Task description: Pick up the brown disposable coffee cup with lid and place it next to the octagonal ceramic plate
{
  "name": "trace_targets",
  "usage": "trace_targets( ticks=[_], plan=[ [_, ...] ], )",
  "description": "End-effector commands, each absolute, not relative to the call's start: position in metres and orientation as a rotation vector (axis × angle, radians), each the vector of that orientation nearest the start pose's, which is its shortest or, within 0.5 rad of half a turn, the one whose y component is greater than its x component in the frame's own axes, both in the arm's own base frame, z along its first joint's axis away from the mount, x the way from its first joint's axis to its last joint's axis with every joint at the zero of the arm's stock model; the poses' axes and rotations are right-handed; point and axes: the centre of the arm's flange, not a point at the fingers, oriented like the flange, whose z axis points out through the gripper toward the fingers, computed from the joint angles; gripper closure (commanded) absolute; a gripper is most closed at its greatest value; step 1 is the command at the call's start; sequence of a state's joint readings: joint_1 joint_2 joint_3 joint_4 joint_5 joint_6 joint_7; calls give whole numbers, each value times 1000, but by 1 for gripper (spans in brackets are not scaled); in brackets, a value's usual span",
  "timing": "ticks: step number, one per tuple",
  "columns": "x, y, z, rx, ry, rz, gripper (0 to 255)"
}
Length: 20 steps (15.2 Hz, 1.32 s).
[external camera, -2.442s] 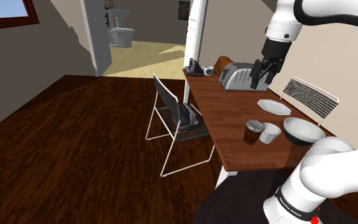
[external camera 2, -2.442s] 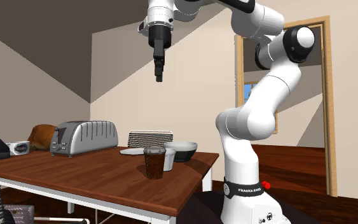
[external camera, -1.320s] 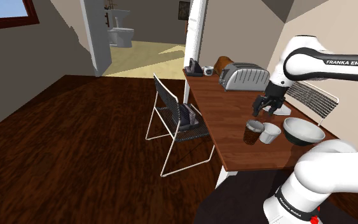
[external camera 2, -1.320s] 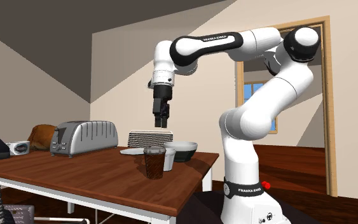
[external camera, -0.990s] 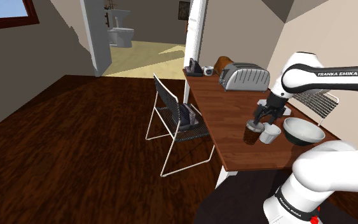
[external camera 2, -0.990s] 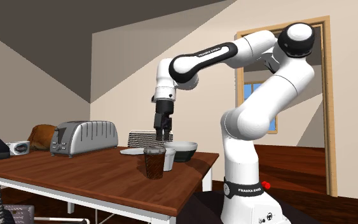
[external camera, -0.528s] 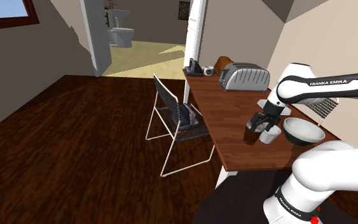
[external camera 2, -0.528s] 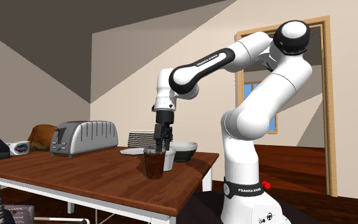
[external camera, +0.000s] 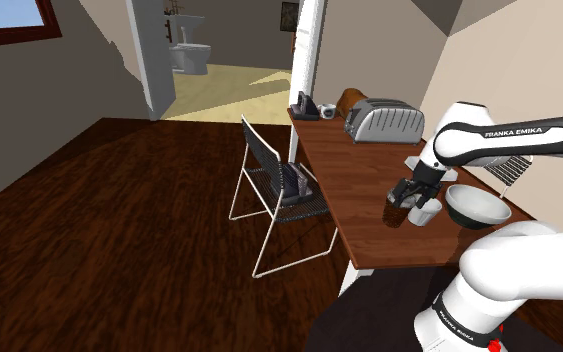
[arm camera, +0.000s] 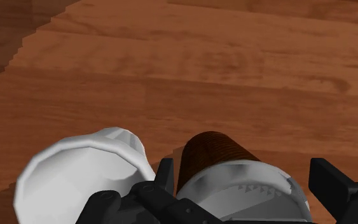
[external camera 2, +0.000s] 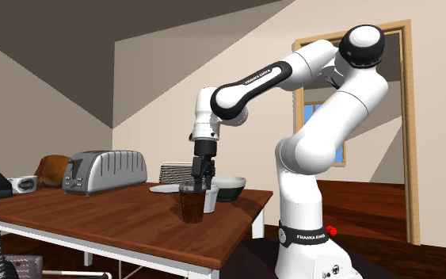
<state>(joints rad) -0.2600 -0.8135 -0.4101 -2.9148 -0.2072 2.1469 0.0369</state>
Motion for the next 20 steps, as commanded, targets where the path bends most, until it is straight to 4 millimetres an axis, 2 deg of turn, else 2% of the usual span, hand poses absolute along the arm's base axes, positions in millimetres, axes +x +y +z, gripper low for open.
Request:
trace_targets(
  ticks=[1,10,20],
  plan=[
    [241,-171,368,-2944,714,-74,255],
    [241,-171,368,-2944,714,-74,255],
    [241,-171,421,-2944,714,-74,255]
  ],
)
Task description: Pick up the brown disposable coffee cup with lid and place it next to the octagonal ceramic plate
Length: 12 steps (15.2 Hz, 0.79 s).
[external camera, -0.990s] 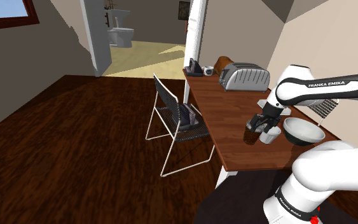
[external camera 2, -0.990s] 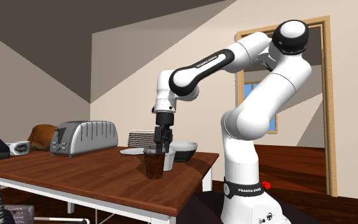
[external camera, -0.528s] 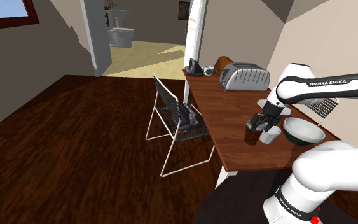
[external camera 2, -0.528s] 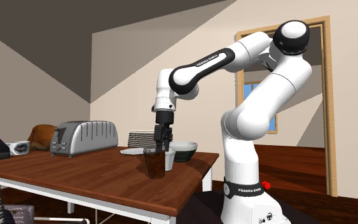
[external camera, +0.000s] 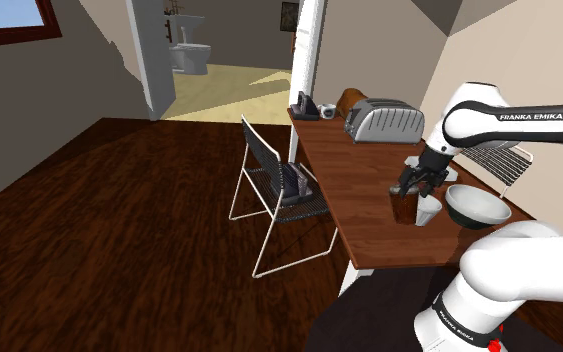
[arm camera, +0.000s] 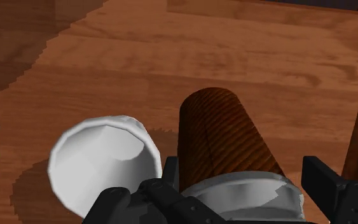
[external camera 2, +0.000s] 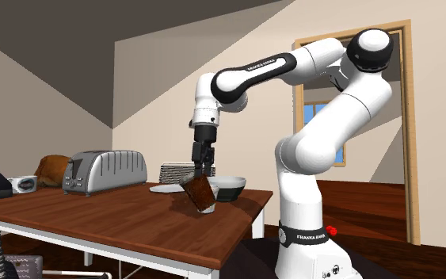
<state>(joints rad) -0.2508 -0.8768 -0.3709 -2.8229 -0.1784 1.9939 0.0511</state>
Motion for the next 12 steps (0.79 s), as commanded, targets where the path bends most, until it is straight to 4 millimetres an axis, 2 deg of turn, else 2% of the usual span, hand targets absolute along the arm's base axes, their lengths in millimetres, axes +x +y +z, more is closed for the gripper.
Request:
trace_targets(
  ticks=[1,12],
  plan=[
    [241,-171,426,-2944,714,-74,255],
    [241,-171,484,-2944,714,-74,255]
  ],
)
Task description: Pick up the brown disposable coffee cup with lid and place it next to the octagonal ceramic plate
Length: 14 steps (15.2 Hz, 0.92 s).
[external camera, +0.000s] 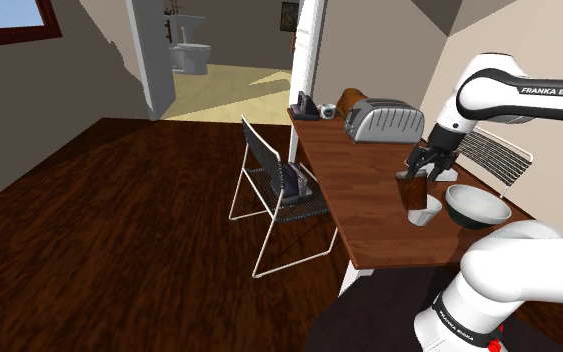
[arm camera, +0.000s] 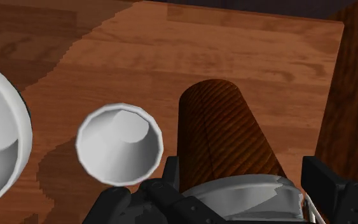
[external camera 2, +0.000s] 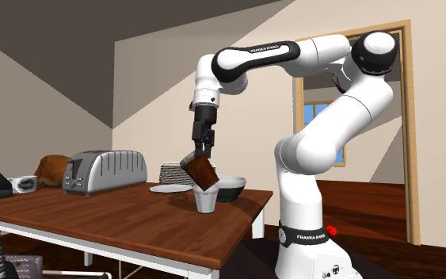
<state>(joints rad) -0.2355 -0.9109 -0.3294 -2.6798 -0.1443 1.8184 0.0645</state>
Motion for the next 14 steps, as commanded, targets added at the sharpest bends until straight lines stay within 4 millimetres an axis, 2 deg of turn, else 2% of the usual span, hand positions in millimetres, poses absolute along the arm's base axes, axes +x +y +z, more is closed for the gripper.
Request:
trace_targets(
  ticks=[1,14],
  plan=[
    [241,-171,489,-2944,714,-74,255],
    [241,-171,558,-2944,714,-74,255]
  ],
)
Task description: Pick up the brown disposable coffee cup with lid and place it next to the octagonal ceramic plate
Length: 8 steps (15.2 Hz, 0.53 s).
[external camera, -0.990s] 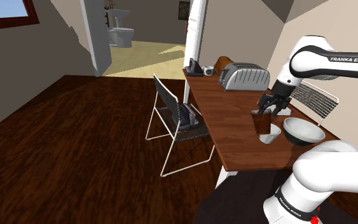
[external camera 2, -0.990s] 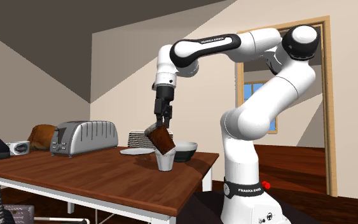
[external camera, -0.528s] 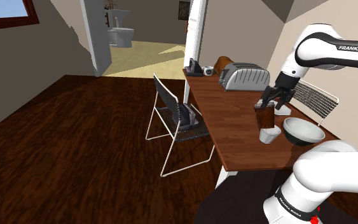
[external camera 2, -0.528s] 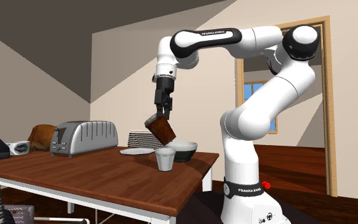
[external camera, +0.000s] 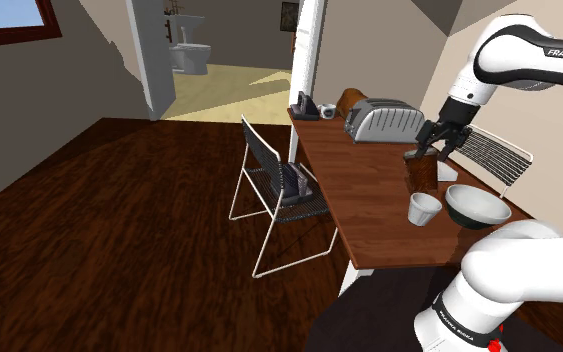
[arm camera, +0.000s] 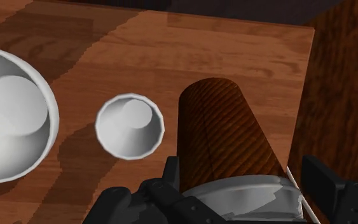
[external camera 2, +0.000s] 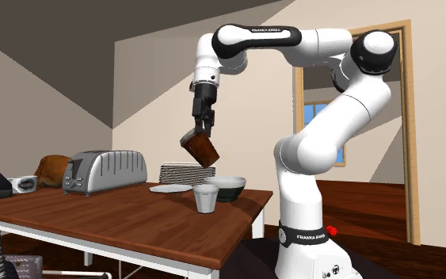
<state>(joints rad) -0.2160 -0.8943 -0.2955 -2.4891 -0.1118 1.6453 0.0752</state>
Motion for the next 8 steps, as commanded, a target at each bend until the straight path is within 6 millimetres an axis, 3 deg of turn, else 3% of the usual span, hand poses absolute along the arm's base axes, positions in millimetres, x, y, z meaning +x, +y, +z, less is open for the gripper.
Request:
trace_targets(
  ticks=[1,8],
  plan=[
    [241,-171,558,-2944,714,-74,255],
    [271,-258,559,-2944,714,-74,255]
  ],
)
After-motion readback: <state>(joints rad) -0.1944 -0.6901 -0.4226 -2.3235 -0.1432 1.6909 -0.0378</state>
